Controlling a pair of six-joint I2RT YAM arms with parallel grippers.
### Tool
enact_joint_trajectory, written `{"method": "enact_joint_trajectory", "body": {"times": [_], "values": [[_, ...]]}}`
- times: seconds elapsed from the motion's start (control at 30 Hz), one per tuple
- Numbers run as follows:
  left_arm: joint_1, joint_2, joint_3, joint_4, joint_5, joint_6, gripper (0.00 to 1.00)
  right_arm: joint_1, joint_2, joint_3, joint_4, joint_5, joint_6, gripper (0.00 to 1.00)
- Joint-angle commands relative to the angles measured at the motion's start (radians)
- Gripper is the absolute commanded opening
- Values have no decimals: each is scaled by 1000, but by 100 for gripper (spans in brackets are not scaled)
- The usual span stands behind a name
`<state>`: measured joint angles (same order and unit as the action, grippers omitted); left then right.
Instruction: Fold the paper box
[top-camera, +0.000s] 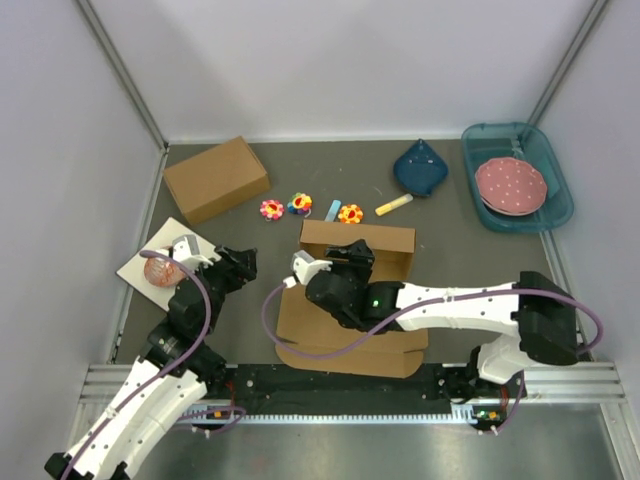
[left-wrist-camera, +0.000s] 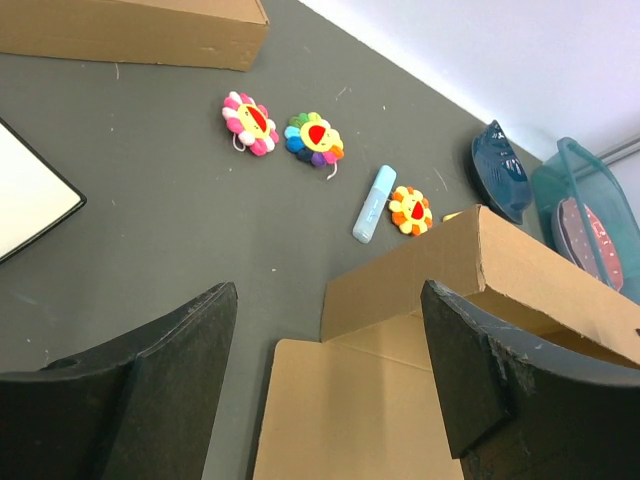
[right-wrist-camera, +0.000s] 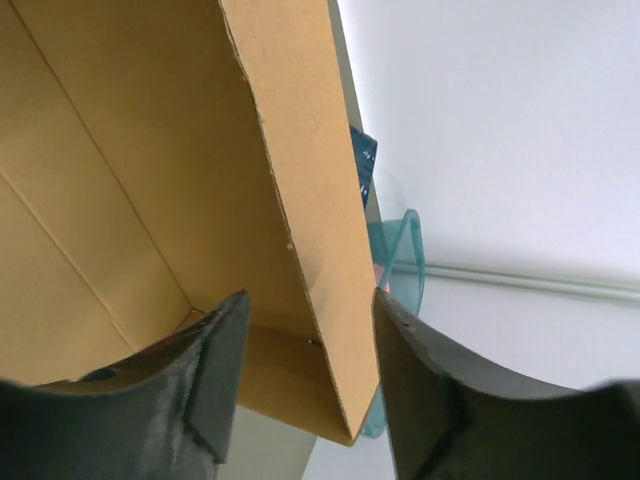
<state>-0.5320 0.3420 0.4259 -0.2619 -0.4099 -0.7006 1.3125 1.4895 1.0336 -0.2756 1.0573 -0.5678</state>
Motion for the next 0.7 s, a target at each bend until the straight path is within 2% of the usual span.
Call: {"method": "enact_joint_trajectory", "body": {"times": [0.0, 0.23, 0.37, 0.6, 0.67], "values": [[1, -15, -9, 12, -13, -5, 79, -19, 41, 11, 95, 76, -69, 40], [3, -6, -9, 16, -18, 1, 79, -42, 55, 8, 111, 98, -92, 21], [1, -6, -3, 18, -20, 3, 79, -42, 61, 3, 115, 133, -121, 1], [1, -15, 23, 3, -27, 6, 79, -47, 48, -3, 119, 148, -132, 0], [1, -18, 36, -3, -36, 10, 79, -58, 34, 20, 64, 159, -104, 0]]}}
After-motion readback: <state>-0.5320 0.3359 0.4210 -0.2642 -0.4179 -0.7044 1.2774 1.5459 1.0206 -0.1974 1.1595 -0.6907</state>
